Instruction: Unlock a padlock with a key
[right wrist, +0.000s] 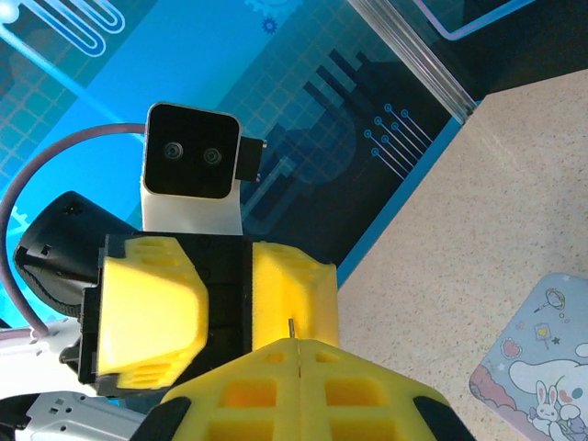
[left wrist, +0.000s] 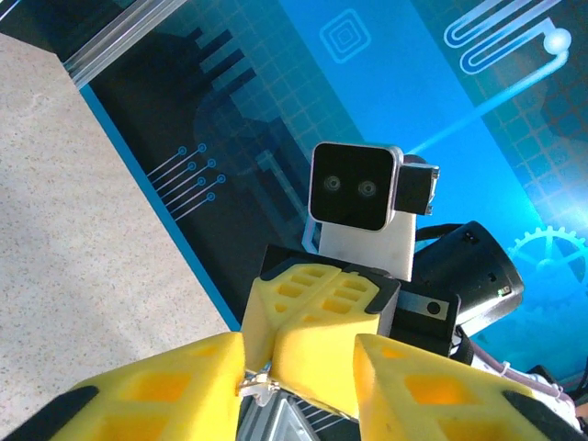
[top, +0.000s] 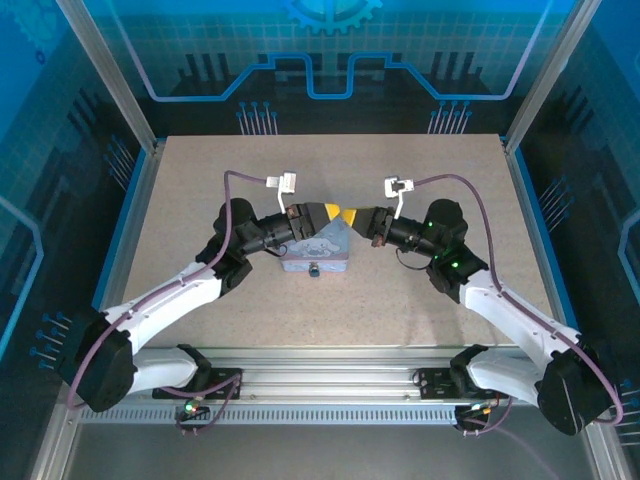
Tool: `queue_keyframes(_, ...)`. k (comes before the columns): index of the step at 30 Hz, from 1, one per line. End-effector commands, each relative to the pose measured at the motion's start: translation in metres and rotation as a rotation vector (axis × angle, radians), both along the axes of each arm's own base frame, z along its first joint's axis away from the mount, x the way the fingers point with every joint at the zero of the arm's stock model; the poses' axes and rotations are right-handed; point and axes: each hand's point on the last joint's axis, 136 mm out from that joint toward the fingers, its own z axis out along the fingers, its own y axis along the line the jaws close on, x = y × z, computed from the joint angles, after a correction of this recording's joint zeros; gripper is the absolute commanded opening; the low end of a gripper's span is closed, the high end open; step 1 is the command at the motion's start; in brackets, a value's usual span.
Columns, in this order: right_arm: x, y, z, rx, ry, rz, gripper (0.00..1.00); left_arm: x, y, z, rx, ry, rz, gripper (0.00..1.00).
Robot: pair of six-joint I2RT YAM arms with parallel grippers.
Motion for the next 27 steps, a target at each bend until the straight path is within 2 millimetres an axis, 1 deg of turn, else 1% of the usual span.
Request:
queue_keyframes(1,0.002,0.0,-0.001,0.013,-0.011,-0.022,0.0,-0.004,-0.003,0.007,-0.019,-0.042,-0.021,0.29)
queue_keyframes(4,0.001,-0.001,0.0,0.017,-0.014,-0.023,0.0,-0.004,-0.004,0.007,-0.018,-0.04,-0.025,0.24)
queue_keyframes(7,0.001,-0.001,0.001,0.013,-0.015,-0.024,0.0,-0.003,-0.004,0.006,-0.015,-0.037,-0.025,0.11)
queue_keyframes(10,0.0,-0.001,-0.002,0.005,-0.008,-0.019,0.0,-0.003,-0.004,0.007,-0.011,-0.041,-0.025,0.0)
queue_keyframes(12,-0.002,0.0,-0.004,-0.004,-0.006,-0.013,0.0,-0.003,-0.005,0.006,-0.001,-0.039,-0.023,0.0)
queue_keyframes(13,-0.002,-0.001,-0.005,-0.013,-0.002,-0.015,0.06,-0.002,-0.004,0.004,0.011,-0.034,-0.019,0.0)
queue_keyframes(14,-0.001,-0.002,-0.01,-0.031,0.011,-0.021,0.19,-0.002,-0.004,0.003,0.026,-0.033,-0.015,0.0)
queue_keyframes(15,-0.001,-0.004,-0.011,-0.042,0.009,-0.03,0.26,-0.001,-0.003,0.001,0.042,-0.029,-0.009,0.0)
queue_keyframes(17,0.0,-0.01,-0.014,-0.057,0.014,-0.055,0.44,-0.001,-0.003,-0.002,0.075,-0.02,-0.003,0.0)
queue_keyframes(18,0.001,-0.013,-0.014,-0.062,0.014,-0.068,0.51,-0.001,-0.002,-0.004,0.088,-0.017,0.0,0.0)
queue_keyframes(20,0.002,-0.02,-0.015,-0.062,0.023,-0.083,0.6,-0.002,-0.002,-0.008,0.111,-0.011,0.0,0.0)
queue_keyframes(22,0.004,-0.024,-0.017,-0.06,0.033,-0.085,0.63,-0.001,-0.001,-0.012,0.121,-0.005,0.005,0.0)
queue_keyframes(27,0.004,-0.025,-0.021,-0.028,0.047,-0.069,0.61,0.0,0.0,-0.018,0.109,0.008,0.012,0.0)
